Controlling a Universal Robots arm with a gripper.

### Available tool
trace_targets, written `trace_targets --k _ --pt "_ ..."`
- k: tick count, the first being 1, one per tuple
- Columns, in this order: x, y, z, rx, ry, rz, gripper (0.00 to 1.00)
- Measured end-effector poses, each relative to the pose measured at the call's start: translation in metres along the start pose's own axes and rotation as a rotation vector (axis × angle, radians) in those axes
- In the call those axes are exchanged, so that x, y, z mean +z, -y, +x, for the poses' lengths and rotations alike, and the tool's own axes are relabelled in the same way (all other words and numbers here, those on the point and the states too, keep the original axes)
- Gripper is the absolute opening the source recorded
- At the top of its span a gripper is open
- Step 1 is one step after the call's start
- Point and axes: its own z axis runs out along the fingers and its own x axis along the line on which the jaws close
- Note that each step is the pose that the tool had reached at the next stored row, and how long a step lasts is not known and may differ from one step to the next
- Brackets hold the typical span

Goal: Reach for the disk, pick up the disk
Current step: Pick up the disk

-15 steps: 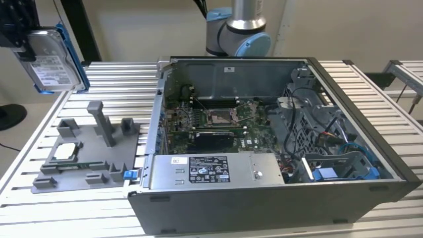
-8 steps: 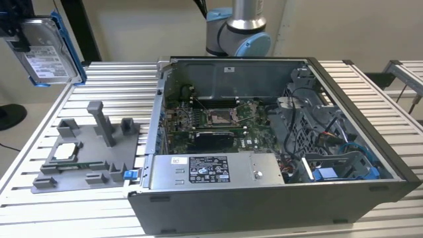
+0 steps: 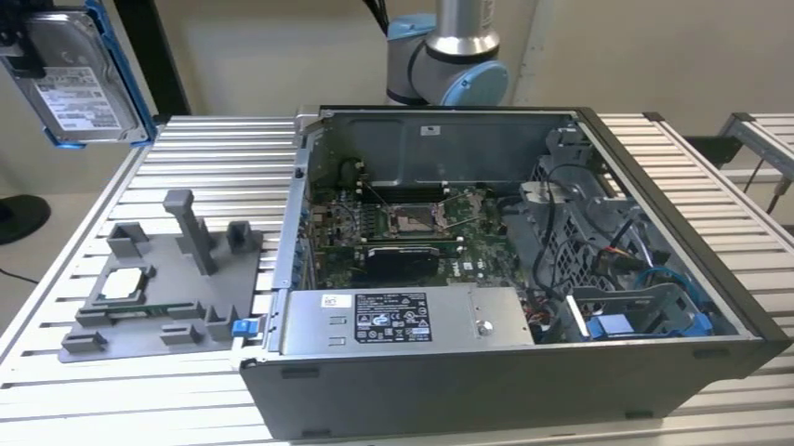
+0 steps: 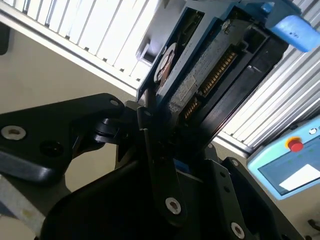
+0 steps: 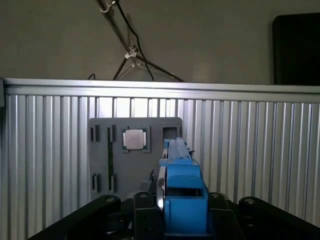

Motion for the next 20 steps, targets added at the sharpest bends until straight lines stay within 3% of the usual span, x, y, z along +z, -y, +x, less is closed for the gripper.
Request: trace_targets --k 6,12,15,20 --pt "-0.0074 -0.0003 0.0 0.0 0.0 0.0001 0.0" --pt "-0.008 0.0002 0.0 0.0 -0.0001 -0.0001 0.0" --pt "-0.0082 0.0056 0.0 0.0 -0.0001 -0.0001 0.0" --pt "-0.0087 0.0226 0.0002 0.0 0.0 -0.0014 0.0"
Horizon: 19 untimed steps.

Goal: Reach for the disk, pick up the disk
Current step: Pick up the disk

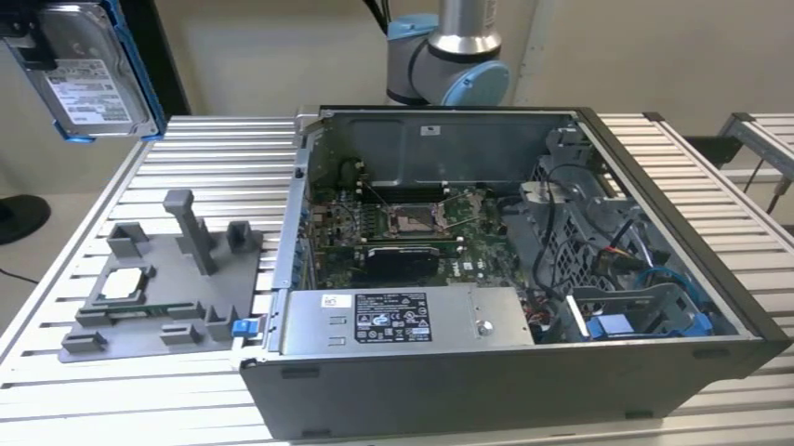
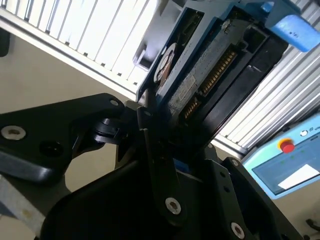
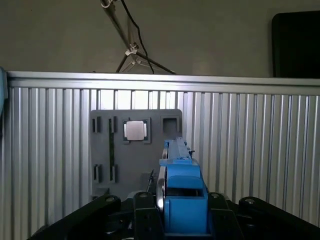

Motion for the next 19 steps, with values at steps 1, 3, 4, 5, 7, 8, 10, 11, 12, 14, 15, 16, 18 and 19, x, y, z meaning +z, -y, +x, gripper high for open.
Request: trace_targets --k 1,3,4,5,7,8,10,11,12,14,15,16,18,19 --pt "-0.0001 0.0041 0.0 0.0 0.0 -0.0004 0.0" --pt "-0.0005 0.012 0.0001 0.0 0.0 -0.0013 0.0" --pt "-0.0006 0.0162 0.0002 0.0 0.0 -0.0016 0.0" --pt "-0.0007 0.0199 0.0002 0.0 0.0 -0.0019 0.0" --pt "-0.001 0.0285 0.0003 0.0 0.0 -0.0028 0.0" --pt "-0.0012 0.0325 0.0003 0.0 0.0 -0.0032 0.0" --pt "-0.0015 0.0403 0.0004 0.0 0.0001 -0.0047 0.0" --pt "-0.0019 0.0435 0.0004 0.0 0.0001 -0.0062 0.0" --pt "-0.0026 0.0464 0.0004 0.0 0.0001 -0.0079 0.0" --pt "-0.0051 0.0501 0.0005 0.0 0.0 -0.0099 0.0" --pt "-0.0071 0.0521 0.0005 0.0 0.0 -0.0106 0.0" --pt "-0.0093 0.0542 0.0005 0.0 0.0001 -0.0113 0.0" --pt "-0.0131 0.058 0.0005 0.0 0.0002 -0.0124 0.0" --pt "-0.0143 0.0601 0.0006 0.0 0.0002 -0.013 0.0"
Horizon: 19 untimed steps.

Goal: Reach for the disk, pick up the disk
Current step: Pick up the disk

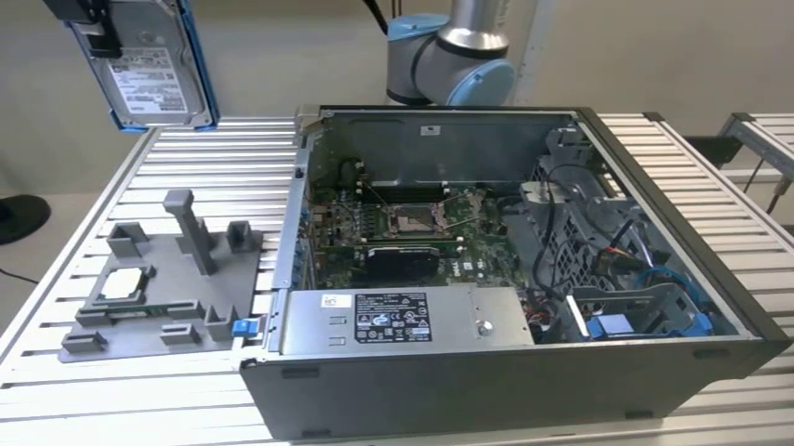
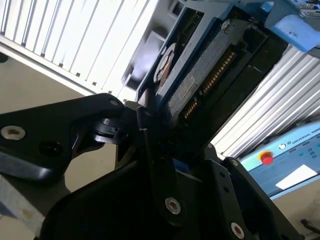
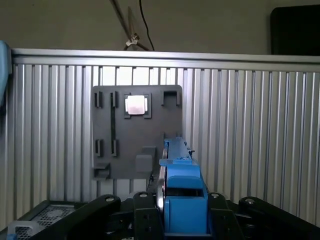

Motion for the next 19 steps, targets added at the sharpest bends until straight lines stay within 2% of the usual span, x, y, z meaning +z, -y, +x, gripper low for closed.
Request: trace_targets --k 7,19 --pt "-0.0015 0.0237 0.0002 0.0 0.0 -0.0039 0.0" --pt "-0.0031 0.056 0.0005 0.0 0.0 -0.0042 0.0"
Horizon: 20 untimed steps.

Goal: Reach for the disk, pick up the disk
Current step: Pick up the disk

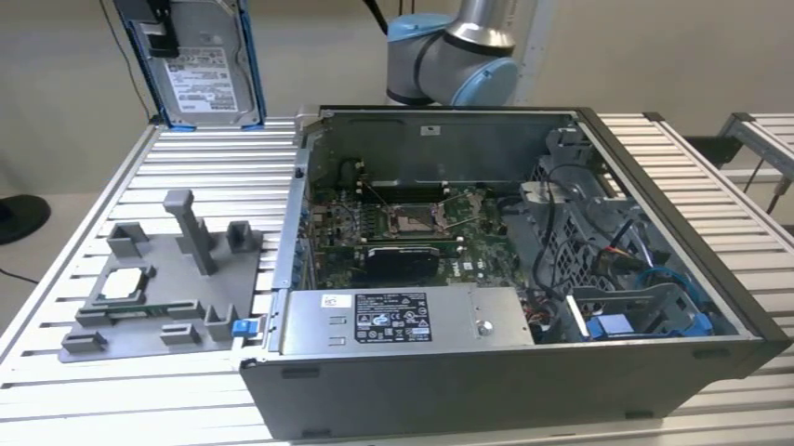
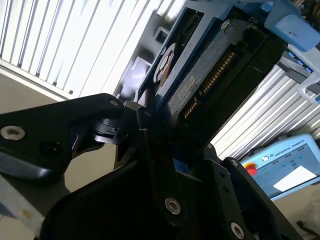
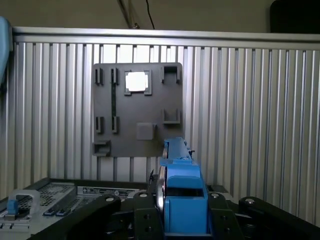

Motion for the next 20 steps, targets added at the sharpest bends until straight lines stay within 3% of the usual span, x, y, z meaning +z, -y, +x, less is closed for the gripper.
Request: trace_targets --k 10,20 --pt "-0.0017 0.0298 0.0003 0.0 0.0 -0.0006 0.0" --pt "-0.0035 0.065 0.0006 0.0 0.0 -0.0023 0.0"
